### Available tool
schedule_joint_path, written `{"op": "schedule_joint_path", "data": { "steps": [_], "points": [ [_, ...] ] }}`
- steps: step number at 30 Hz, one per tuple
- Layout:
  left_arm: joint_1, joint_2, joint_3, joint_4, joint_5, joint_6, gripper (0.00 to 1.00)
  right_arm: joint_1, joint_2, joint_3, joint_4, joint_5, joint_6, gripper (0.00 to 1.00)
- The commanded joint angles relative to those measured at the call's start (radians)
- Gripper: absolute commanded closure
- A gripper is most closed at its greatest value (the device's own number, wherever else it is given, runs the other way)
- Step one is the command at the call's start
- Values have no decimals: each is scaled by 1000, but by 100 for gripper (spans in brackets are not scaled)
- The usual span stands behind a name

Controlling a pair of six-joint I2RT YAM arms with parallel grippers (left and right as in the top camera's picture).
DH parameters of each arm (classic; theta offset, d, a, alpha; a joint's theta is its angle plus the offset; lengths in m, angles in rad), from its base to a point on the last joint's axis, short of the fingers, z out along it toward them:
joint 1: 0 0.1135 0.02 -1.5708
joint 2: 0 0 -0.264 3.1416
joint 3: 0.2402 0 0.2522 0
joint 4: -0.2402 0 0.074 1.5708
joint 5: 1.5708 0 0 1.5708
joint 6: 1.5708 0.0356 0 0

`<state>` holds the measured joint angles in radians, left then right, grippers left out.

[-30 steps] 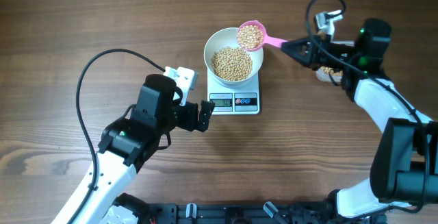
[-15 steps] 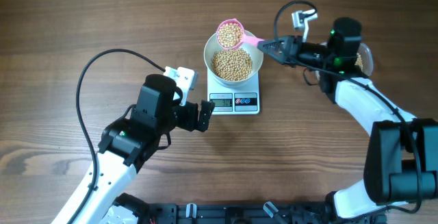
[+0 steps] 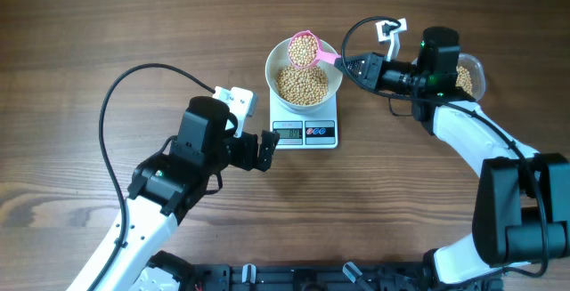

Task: Scoop item into bowl and weigh 150g on scale
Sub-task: 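Carry the filled scoop left over the white bowl with the right gripper, then tilt the pink scoop to pour soybeans into the white bowl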

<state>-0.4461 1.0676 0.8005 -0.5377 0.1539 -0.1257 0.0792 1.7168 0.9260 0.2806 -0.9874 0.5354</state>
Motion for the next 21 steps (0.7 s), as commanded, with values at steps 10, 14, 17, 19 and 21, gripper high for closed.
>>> {"op": "schedule_joint_path", "data": {
  "steps": [10,14,17,19,21],
  "points": [
    [-1,-13,-4,3,4,13,0,19,-137,8,-162,210,-301,95],
    [-1,-13,-4,3,4,13,0,70,-158,8,-198,268,-336,95],
    [-1,-13,-4,3,4,13,0,108,-161,9,-197,361,-355,95],
    [-1,-13,-4,3,4,13,0,129,-169,9,-198,426,-374,96],
    [-1,-13,-4,3,4,13,0,144,-183,9,-203,461,-406,95]
  ]
}}
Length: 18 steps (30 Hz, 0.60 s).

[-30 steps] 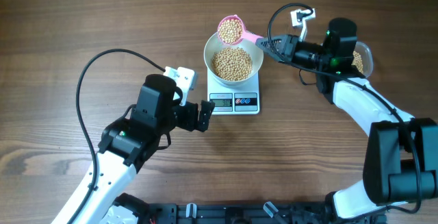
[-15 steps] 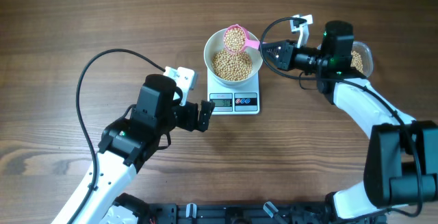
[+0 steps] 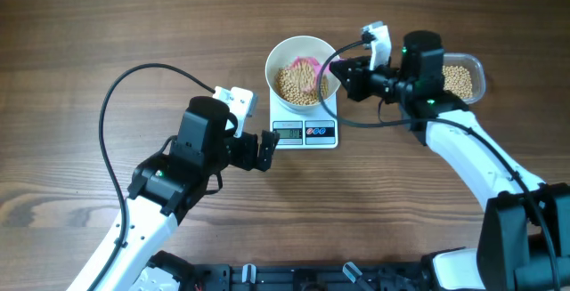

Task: Scoop item into bowl and weigh 150g on scale
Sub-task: 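Tilt the pink scoop to pour soybeans into the white bowl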

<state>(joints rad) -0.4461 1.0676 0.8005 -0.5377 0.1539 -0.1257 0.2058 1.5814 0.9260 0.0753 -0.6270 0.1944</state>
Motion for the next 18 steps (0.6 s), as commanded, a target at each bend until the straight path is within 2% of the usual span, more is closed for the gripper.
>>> {"op": "schedule_joint_path", "data": {
  "steps": [1,5,12,18],
  "points": [
    [-1,-13,-4,3,4,13,0,25,-60,9,-10,118,-86,95],
    [-1,-13,-4,3,4,13,0,53,-104,9,-65,226,-174,95],
    [-1,-13,-4,3,4,13,0,90,-119,9,-68,266,-196,95],
    [-1,-13,-4,3,4,13,0,141,-119,9,-45,385,-264,95]
  ]
}}
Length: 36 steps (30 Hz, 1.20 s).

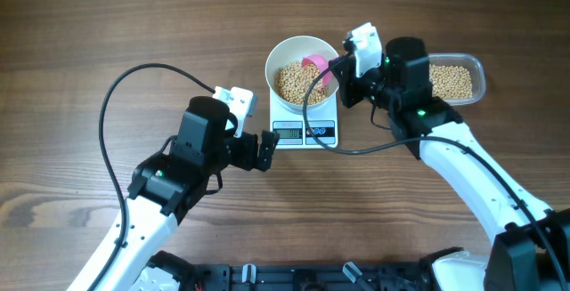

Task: Scoop item into bowl and weigh 150g on scale
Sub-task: 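Tilt the pink scoop to pour soybeans into the white bowl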

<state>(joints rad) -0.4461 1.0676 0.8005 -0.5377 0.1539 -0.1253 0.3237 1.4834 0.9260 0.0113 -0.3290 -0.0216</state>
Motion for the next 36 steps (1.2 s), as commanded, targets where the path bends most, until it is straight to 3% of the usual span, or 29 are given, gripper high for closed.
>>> {"op": "schedule_joint_path", "data": {
  "steps": [1,24,29,36],
  "points": [
    [-1,-13,-4,3,4,13,0,31,-21,9,26,90,-58,95],
    [-1,-13,-4,3,4,13,0,53,-66,11,63,89,-216,96],
    [-1,-13,-4,3,4,13,0,66,-66,11,66,88,-340,96],
    [-1,-13,-4,3,4,13,0,104,-66,11,86,89,-346,96]
  ]
}}
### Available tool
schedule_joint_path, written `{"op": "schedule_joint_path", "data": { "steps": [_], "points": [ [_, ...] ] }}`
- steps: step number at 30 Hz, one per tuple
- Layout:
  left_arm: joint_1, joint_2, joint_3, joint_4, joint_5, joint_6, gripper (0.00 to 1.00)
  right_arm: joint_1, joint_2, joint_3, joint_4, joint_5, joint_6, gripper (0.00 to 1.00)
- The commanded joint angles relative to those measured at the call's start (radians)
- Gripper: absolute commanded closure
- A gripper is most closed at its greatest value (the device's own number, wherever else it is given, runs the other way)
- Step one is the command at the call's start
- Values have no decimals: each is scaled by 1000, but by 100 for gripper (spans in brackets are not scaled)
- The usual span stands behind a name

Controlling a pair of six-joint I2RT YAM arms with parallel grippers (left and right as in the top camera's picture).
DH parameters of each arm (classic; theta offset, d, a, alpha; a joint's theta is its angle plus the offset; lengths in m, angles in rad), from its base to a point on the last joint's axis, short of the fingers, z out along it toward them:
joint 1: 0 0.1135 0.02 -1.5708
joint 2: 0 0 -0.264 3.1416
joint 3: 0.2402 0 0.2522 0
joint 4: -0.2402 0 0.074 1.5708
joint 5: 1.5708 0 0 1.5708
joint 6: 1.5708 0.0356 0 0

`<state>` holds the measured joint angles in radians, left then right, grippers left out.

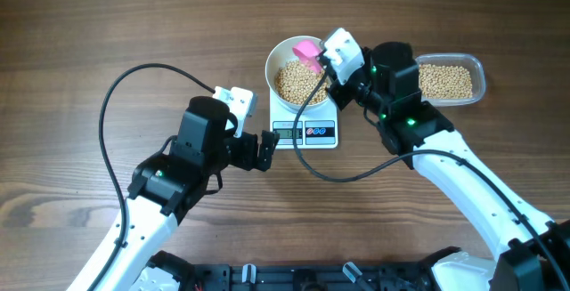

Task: Scoop item into bowl and weigh 150g on scale
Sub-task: 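Tilt the pink scoop to pour soybeans into the white bowl, then lift the empty scoop and move it right back to the tub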

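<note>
A white bowl [281, 60] full of tan beans [298, 83] stands on a small white scale [305, 131] with a display at its front. My right gripper [331, 71] is at the bowl's right rim, shut on a pink scoop [307, 52] that tilts over the bowl's far side. A clear tray of beans [445, 79] lies to the right, behind the right arm. The left gripper [266, 150] hovers open just left of the scale, holding nothing.
A black cable loops from the left arm [191, 162] across the table's left half. Another cable hangs from the right wrist over the scale's front. The wooden table [107, 24] stretches bare to the far left and back.
The right arm has swung further left and its wrist has rolled more. The pink scoop now sits higher at the bowl's far rim. The left arm has stayed put.
First the right gripper held the pink scoop, loaded with beans, level over the bowl's far rim. Then the scoop was tipped down inside the bowl, its load gone. The wrist kept rolling as the arm shifted left, and the scoop now tilts at the far rim.
</note>
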<state>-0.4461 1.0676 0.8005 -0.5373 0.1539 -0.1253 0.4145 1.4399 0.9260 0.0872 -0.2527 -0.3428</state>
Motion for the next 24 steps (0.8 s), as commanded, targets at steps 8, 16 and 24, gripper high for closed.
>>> {"op": "schedule_joint_path", "data": {
  "steps": [8,16,24],
  "points": [
    [-1,-13,-4,2,4,13,0,14,-23,11,10,13,-76,96],
    [-1,-13,-4,2,4,13,0,14,-23,11,10,13,28,96],
    [-1,-13,-4,2,4,13,0,13,-23,11,88,13,356,96]
  ]
}}
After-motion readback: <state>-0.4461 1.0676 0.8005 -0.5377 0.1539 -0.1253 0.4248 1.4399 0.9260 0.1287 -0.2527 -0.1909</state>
